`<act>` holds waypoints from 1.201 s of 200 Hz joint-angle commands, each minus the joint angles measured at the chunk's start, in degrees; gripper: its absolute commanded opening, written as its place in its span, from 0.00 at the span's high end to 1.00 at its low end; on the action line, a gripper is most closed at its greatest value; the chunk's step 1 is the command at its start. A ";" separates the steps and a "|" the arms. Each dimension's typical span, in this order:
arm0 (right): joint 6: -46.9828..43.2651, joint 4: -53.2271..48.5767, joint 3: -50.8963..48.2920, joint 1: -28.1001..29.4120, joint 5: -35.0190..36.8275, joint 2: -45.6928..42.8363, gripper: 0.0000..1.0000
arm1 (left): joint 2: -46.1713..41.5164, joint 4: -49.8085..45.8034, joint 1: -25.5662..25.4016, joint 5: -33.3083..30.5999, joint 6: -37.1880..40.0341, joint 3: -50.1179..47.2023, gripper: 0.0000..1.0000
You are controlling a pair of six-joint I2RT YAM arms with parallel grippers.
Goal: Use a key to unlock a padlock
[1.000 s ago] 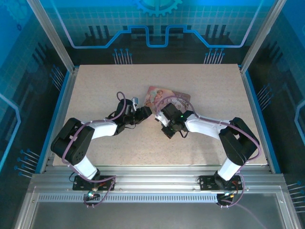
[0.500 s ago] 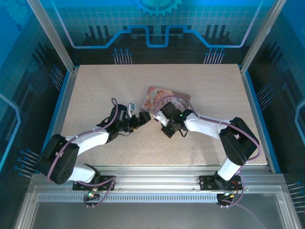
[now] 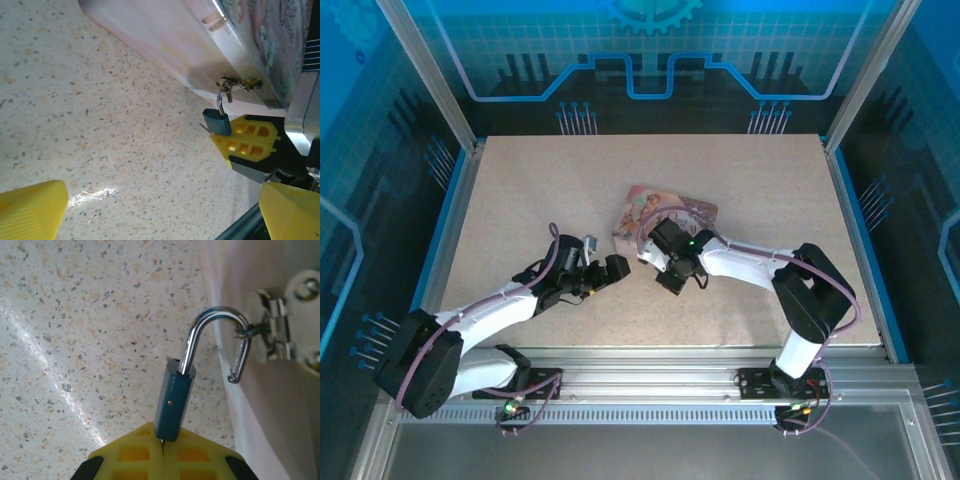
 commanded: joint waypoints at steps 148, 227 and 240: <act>-6.19 0.07 -1.03 1.82 1.41 -3.29 0.98 | -0.85 -3.06 -0.18 0.90 1.23 -0.39 0.01; -9.36 1.58 -2.14 1.71 1.26 -3.78 0.99 | -1.45 -2.90 -0.18 1.46 0.48 -1.66 0.01; -9.61 1.54 -1.73 1.84 1.24 -3.12 0.99 | -1.63 -2.96 -0.18 1.50 0.47 -1.75 0.01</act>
